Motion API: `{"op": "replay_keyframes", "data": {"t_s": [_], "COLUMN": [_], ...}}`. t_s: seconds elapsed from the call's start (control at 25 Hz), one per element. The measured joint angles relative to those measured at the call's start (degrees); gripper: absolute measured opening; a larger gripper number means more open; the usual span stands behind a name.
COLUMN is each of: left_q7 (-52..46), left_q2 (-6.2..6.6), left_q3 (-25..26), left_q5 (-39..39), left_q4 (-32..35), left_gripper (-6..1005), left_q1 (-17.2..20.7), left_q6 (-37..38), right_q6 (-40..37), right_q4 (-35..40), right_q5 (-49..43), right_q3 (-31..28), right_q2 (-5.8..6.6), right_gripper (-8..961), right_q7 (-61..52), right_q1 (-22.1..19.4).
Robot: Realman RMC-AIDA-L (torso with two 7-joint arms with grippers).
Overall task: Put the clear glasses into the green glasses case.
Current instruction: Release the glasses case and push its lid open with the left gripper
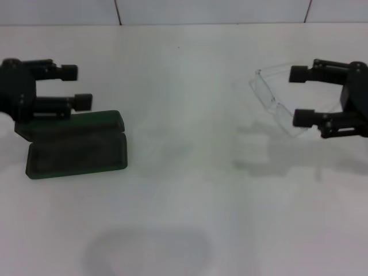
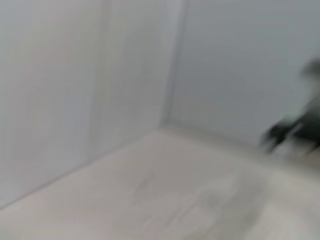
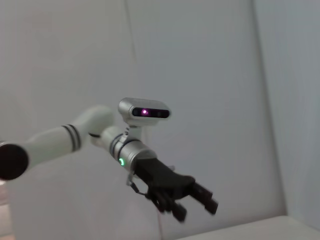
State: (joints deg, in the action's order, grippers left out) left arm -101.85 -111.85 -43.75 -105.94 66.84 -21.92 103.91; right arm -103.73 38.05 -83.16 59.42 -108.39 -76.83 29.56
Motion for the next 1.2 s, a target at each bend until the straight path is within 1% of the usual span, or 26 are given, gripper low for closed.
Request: {"op": "replay_keyframes", "data": {"t_s": [0.04, 0.12, 0.2, 0.28, 0.36, 0.4, 0.48, 0.64, 0.72, 0.88, 1.04, 1.08, 1.12, 1.2], "left_q7": [-2.0, -5.4, -7.6, -8.5, -8.8, -8.7, -8.9, -9.3, -9.4, -10.0, -10.0, -10.0, -9.8, -9.9], "left_q2": [-0.42, -1.64, -3.51, -5.14, -6.85, -7.29, -7.57, -7.61, -7.66, -7.66, -7.60, -7.60, -7.60, -7.62], "left_q3": [0.1, -0.1, -0.2, -0.3, -0.7, -1.0, -3.3, -7.5, -10.0, -15.7, -18.4, -18.4, -20.1, -21.2], "left_q5": [-4.0, -12.7, -22.5, -30.4, -38.5, -41.0, -43.6, -44.0, -43.9, -44.5, -46.1, -46.1, -48.1, -49.0], "left_q4": [3.6, 10.9, 17.6, 21.0, 22.6, 22.7, 22.3, 21.6, 21.2, 20.0, 19.8, 19.8, 19.1, 18.1], "left_gripper": [789, 785, 782, 778, 774, 772, 769, 766, 765, 764, 763, 763, 762, 762], "left_q1": [-0.5, -1.7, -3.5, -5.0, -6.9, -7.5, -8.0, -7.9, -7.9, -7.7, -8.2, -8.2, -9.0, -9.6], "left_q6": [-1.0, -2.1, -2.3, -2.3, -2.4, -2.4, -2.4, -2.7, -3.7, -8.1, -9.7, -9.7, -9.9, -10.2], "right_q6": [0.0, -0.4, -0.7, -0.8, -0.9, -0.9, -1.0, -1.4, -1.5, -1.7, -2.2, -2.4, -2.6, -3.3], "right_q4": [-0.1, -0.1, 0.0, 0.1, 0.2, 0.2, 0.0, 0.0, 0.0, -0.2, -0.2, -0.2, -0.2, -0.4], "right_q5": [-0.2, -0.3, -0.2, -0.1, 0.0, 0.0, 0.0, 0.1, 0.1, 0.1, 0.1, 0.1, 0.1, -0.1], "right_q3": [-0.8, -2.1, -2.9, -3.5, -3.9, -4.3, -4.9, -5.3, -5.3, -5.4, -5.4, -5.6, -6.2, -7.5], "right_q2": [-0.03, -0.27, -0.63, -1.02, -1.33, -1.46, -1.59, -1.64, -1.61, -1.44, -1.42, -1.43, -1.48, -1.60], "right_gripper": [860, 860, 860, 861, 861, 861, 861, 861, 861, 861, 861, 861, 861, 861], "right_q7": [0.0, 0.0, 0.0, 0.0, 0.1, 0.1, 0.1, 0.2, 0.2, 0.2, 0.3, 0.3, 0.5, 0.9], "right_q1": [-0.3, -1.1, -2.1, -3.2, -4.1, -4.5, -4.9, -5.7, -5.7, -5.7, -6.0, -6.0, -6.2, -6.4]}}
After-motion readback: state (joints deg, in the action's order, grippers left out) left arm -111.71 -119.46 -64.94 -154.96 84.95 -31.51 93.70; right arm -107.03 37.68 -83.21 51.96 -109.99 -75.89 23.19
